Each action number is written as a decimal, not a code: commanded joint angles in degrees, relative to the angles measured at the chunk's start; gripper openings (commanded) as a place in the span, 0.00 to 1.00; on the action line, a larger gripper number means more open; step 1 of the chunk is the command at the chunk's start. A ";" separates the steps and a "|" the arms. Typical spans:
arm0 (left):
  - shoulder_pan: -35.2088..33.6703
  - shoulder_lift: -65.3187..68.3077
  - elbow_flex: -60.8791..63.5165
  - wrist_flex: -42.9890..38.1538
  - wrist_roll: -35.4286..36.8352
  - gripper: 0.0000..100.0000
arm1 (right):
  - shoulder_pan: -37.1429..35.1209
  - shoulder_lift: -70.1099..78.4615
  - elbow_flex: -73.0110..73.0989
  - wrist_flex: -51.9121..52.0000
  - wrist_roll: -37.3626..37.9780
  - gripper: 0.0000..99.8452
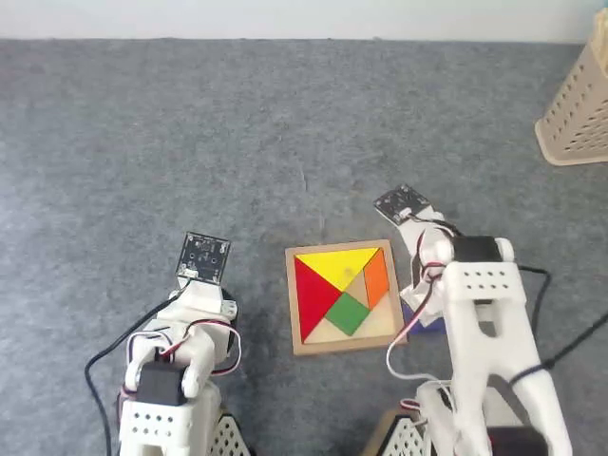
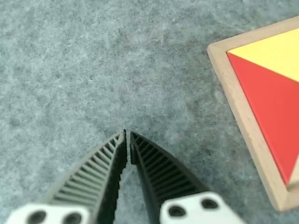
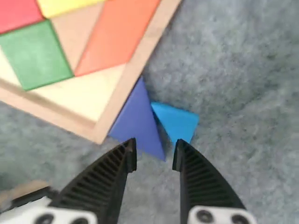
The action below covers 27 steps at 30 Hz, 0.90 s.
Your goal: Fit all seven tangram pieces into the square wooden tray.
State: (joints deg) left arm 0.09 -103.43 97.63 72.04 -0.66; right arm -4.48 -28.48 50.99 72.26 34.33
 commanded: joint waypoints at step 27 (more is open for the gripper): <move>-0.35 -1.23 -1.10 0.35 0.26 0.01 | 5.67 18.24 -0.18 -16.22 26.29 0.27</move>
State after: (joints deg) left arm 0.09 -103.43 97.63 72.04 -0.66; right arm 0.88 -10.46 51.25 56.97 59.56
